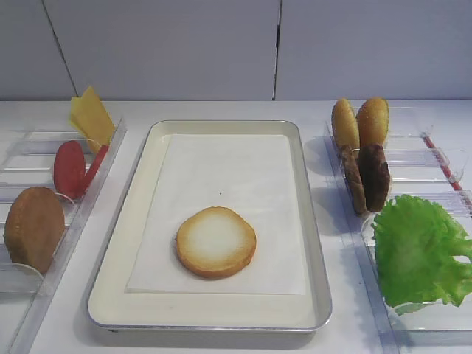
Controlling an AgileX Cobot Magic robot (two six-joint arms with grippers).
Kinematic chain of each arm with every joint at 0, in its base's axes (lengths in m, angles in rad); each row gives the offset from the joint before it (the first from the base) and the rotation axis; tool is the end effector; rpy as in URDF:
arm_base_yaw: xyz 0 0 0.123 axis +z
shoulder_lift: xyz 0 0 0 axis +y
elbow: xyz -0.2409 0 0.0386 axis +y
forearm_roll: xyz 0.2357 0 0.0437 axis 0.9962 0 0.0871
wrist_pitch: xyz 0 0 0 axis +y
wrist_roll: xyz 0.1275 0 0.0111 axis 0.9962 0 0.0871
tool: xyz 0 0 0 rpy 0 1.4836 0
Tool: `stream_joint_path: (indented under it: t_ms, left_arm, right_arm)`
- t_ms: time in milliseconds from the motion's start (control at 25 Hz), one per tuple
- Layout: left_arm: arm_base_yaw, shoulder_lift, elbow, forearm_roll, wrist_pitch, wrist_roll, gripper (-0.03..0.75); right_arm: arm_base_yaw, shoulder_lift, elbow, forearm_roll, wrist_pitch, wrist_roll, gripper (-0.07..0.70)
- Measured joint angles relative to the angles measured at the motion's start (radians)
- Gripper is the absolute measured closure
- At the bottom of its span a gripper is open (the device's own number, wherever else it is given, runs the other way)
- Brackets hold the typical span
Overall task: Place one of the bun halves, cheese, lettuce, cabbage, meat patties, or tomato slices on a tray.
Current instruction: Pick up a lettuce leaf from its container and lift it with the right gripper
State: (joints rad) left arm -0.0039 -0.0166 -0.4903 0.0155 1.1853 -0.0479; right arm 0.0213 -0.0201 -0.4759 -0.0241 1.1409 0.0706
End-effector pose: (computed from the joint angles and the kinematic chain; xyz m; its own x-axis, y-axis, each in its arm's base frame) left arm 0.0496 0.0016 0.2389 -0.5565 -0.0399 -0.8299 -0.0315 0.9991 -0.0269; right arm 0.0535 -0.0017 0.2396 -0.5282 0.0493 -0.8477 0.0293 0.9988 0.0398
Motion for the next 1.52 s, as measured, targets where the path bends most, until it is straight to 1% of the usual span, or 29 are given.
stream_joint_path:
  t_ms: [1520]
  left_arm:
    - [0.0,0.0,0.0,0.0,0.0,0.0,0.245]
  right_arm:
    - [0.0,0.0,0.0,0.0,0.0,0.002,-0.06]
